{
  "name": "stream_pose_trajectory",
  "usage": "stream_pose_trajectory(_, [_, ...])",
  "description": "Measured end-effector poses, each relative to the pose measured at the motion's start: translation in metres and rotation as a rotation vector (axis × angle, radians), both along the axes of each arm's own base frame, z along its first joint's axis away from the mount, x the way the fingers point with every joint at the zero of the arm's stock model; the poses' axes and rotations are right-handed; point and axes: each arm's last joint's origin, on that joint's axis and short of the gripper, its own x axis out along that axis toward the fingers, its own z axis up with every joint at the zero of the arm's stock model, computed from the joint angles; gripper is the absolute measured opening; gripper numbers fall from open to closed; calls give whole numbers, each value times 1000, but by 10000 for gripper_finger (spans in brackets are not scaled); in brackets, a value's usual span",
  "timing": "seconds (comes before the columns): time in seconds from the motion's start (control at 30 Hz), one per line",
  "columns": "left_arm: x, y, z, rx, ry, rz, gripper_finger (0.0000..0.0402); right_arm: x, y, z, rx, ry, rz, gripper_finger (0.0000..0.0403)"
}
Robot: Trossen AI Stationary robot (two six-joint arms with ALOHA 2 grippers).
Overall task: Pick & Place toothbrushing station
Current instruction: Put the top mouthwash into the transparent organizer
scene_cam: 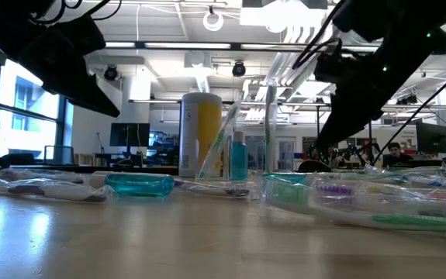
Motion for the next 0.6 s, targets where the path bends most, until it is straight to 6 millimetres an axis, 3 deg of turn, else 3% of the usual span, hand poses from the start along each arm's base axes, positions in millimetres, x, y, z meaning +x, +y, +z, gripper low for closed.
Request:
stream_pose_trajectory(0.37, [0,0,0,1,-5,0,184,17,-13,-46,-73,113,-40,256])
stream_pose_trajectory(0.6, [0,0,1,5,-5,-2,184,23,-17,-56,-119,117,-32,256])
